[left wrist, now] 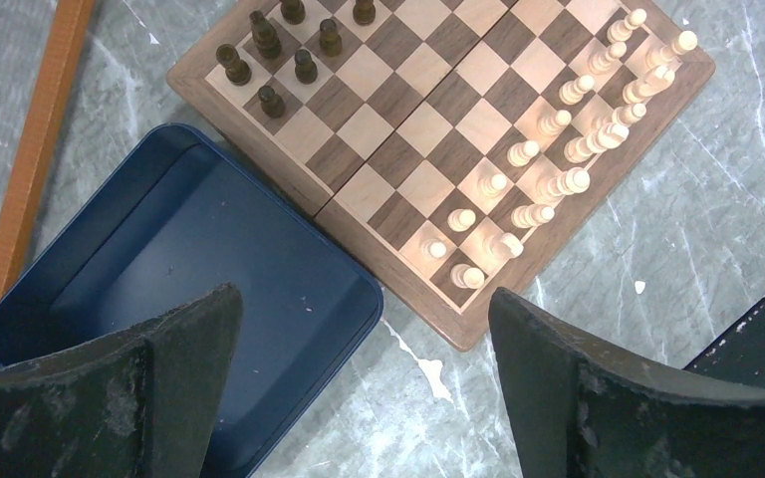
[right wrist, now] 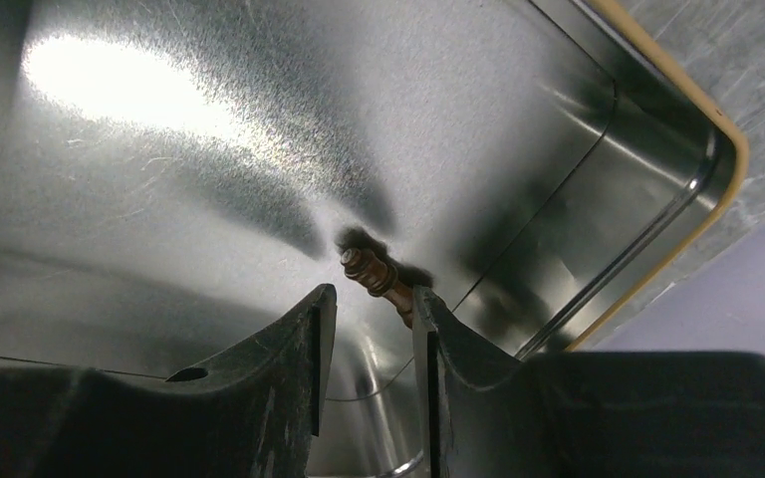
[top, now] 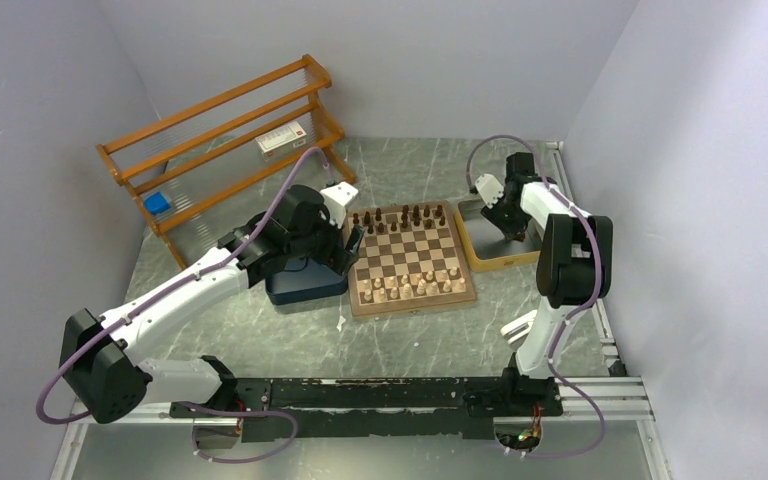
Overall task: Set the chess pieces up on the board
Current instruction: Pick up the chess piece from the storage box.
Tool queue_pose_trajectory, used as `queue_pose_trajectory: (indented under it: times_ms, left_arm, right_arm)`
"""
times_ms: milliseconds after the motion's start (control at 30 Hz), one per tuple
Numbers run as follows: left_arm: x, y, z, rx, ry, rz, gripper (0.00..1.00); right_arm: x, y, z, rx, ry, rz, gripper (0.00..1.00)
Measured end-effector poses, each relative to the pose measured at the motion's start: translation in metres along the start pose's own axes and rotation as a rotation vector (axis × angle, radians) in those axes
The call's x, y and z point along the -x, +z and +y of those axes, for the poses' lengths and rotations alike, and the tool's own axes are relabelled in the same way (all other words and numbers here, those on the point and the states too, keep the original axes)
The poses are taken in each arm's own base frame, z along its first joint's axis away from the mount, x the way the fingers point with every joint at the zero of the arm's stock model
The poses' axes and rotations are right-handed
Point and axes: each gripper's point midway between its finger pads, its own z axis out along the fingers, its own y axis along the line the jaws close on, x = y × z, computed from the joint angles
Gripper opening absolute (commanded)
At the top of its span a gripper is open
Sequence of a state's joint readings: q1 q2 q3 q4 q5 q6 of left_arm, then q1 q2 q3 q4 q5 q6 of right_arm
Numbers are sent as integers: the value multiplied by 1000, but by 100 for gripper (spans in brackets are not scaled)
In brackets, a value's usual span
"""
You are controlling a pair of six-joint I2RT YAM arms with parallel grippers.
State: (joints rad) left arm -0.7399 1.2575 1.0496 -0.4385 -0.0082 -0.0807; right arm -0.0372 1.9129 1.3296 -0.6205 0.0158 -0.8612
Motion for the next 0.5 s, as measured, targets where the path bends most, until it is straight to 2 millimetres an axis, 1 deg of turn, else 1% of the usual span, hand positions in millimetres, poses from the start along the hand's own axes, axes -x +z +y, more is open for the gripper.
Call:
queue_pose_trajectory:
  times_ms: [200, 300, 467, 500]
  left_arm:
    - [0, 0, 0, 0, 3, 0, 98]
    - [0, 0, 0, 0, 5, 0, 98]
    - [0, 0, 1, 6, 6, 0, 98]
    - [0, 0, 2, 7, 6, -1, 98]
  right_arm:
    - [-4, 11, 3, 22, -49, 24, 37]
    - [-4, 15, 4, 26, -73, 31, 33]
    - [4, 20, -4, 28, -87, 31, 20]
    - [6, 21, -4, 29, -90, 27, 15]
